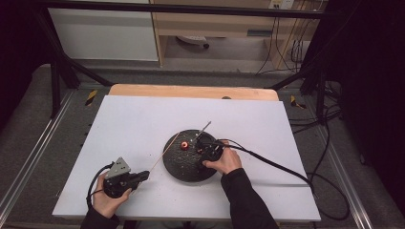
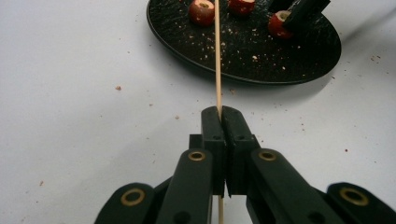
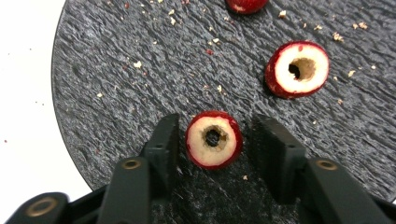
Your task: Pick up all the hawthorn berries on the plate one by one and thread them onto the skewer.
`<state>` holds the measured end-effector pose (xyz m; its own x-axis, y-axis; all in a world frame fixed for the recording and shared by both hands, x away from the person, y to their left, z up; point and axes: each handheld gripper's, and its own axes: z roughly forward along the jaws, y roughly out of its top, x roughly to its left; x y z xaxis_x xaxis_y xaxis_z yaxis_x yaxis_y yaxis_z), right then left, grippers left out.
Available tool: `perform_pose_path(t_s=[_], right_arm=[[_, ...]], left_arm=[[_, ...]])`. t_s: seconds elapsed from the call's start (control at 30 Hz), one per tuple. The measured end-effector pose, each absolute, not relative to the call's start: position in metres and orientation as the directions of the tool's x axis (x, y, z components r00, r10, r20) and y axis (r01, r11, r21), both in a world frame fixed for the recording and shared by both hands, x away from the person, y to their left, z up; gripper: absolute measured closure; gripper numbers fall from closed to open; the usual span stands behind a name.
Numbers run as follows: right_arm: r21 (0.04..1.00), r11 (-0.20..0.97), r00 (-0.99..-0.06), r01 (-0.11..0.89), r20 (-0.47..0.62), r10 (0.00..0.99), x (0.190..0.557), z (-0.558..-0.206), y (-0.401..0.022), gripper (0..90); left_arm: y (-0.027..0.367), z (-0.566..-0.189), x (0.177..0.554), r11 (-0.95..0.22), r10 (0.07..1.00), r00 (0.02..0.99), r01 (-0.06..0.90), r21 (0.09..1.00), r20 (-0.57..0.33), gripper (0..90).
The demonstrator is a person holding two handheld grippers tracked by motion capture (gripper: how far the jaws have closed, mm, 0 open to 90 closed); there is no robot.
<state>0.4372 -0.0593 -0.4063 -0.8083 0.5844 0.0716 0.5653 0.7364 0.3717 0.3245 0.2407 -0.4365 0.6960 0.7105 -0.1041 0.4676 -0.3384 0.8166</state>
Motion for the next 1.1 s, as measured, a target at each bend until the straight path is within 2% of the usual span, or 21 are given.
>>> perform_pose_path(t_s=[0.2,0.6,1.1], right_arm=[[0.359,0.742,-0.811,0.566,0.085,0.578,0.439,-0.408,-0.059,59.8],[0.338,0.727,-0.793,0.598,0.115,0.598,0.441,-0.406,-0.06,60.6],[0.454,0.635,-0.754,0.625,0.141,0.642,0.436,-0.382,-0.071,61.0]], left_arm=[[0.241,-0.436,0.324,-0.342,0.71,0.697,0.466,0.816,-0.101,88.4],[0.241,-0.436,0.324,-0.342,0.711,0.697,0.464,0.817,-0.098,88.4],[0.241,-0.435,0.323,-0.336,0.715,0.693,0.459,0.823,-0.094,88.4]])
